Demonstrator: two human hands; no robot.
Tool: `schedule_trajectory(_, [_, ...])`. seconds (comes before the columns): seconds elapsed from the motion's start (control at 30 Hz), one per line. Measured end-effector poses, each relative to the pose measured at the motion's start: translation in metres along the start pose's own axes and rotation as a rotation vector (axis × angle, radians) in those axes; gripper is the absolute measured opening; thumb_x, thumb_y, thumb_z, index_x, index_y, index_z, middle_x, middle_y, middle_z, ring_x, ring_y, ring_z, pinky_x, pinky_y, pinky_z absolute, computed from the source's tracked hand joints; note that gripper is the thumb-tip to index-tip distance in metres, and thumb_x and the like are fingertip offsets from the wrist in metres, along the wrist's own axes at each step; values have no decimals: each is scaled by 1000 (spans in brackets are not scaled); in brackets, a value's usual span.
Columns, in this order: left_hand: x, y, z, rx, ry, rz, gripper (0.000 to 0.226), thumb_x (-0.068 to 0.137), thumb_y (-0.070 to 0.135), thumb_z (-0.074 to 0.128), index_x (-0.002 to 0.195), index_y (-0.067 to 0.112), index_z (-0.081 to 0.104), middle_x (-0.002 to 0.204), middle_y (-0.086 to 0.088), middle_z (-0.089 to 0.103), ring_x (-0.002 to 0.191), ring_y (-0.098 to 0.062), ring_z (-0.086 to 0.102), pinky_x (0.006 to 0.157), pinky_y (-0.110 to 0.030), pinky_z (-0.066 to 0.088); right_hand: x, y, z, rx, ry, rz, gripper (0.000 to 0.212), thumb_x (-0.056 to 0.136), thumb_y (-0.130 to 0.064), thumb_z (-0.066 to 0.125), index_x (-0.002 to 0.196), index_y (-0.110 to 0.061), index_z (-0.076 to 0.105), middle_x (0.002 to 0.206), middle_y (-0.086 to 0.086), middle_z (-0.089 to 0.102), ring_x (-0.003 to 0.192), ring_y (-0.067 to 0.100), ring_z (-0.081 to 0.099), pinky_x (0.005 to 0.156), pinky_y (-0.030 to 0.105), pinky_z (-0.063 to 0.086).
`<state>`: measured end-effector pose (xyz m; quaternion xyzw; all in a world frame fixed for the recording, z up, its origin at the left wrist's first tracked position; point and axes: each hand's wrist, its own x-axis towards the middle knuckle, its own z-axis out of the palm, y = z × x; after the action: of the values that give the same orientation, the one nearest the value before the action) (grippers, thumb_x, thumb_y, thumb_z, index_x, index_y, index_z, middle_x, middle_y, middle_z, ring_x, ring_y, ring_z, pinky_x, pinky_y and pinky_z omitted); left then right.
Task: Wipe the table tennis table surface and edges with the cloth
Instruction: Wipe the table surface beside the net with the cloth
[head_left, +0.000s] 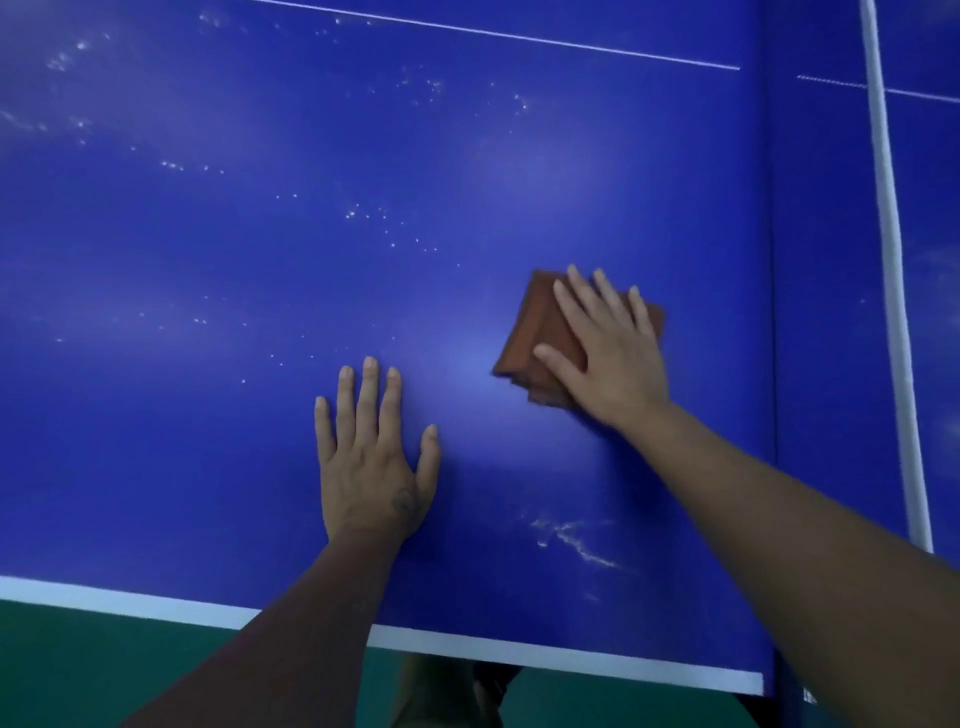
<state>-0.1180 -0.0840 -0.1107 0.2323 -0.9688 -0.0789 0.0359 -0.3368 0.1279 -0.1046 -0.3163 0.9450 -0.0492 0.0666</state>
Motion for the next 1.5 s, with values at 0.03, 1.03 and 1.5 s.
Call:
schedule_trajectory(0.03, [0,0,0,-1,1,0,75,106,53,41,168,11,33,178,-8,21,167,-29,9,132,-60,15,4,1,1,-1,5,22,80,101,-73,29,166,-27,24,175,-9,13,162,18,9,130,53,8])
schedule_trajectory(1.03, [-79,-16,-11,20,-46,-78,79,105,62,36,171,21,23,180,-4,13,168,-26,3,134,-57,11,-193,-40,22,5,8,135,68,109,-59,27,167,-24,21,175,-4,9,162,22,8,130,54,13])
schedule_trajectory(1.5, [-79,-18,-7,25,5,-72,77,106,62,38,171,21,26,180,-5,16,168,-25,4,134,-56,11,-82,-2,4,19,16,275,70,106,-61,31,167,-26,21,175,-4,10,162,22,8,130,53,6])
